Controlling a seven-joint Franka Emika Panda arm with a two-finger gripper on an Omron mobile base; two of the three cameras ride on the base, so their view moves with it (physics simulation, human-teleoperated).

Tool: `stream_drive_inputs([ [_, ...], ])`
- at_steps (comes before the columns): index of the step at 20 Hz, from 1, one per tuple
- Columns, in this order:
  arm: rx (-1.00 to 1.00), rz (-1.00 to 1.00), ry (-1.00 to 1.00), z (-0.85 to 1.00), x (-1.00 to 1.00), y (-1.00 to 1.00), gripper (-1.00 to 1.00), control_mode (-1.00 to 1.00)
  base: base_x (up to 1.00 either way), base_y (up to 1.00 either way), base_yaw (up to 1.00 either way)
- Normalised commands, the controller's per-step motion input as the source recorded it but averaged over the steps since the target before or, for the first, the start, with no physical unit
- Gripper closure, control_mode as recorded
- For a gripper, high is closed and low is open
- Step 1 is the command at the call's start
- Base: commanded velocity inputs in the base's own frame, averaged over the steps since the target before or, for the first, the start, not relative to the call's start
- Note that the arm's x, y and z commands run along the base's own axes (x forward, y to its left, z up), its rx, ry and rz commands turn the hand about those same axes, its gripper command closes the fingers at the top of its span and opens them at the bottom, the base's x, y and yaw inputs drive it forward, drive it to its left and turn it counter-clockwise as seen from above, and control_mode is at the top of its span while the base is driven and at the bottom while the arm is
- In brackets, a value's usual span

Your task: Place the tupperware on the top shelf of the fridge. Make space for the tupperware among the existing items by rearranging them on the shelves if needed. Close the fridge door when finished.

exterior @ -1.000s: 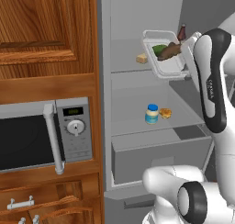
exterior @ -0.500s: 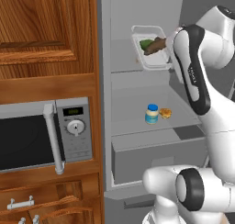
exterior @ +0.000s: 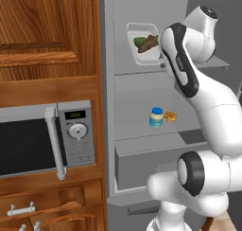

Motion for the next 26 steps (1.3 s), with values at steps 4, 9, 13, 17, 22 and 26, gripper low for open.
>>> stream_drive_inputs([
  [4,0.00,-0.01,0.00,0.00,0.66,0.30,1.00,-1.00,0.00,0.00,0.00],
  [9,0.05,-0.04,0.02,0.00,0.60,0.24,1.00,-1.00,0.00,0.00,0.00],
  [13,0.08,-0.08,0.00,0.00,0.60,0.19,1.00,-1.00,0.00,0.00,0.00],
  [17,0.09,-0.07,0.03,-0.03,0.56,0.28,1.00,-1.00,0.00,0.00,0.00],
  [22,0.09,-0.05,0.04,-0.11,0.48,0.32,1.00,-1.00,0.00,0.00,0.00],
  [26,0.02,-0.06,0.00,-0.02,0.36,0.01,1.00,-1.00,0.00,0.00,0.00],
])
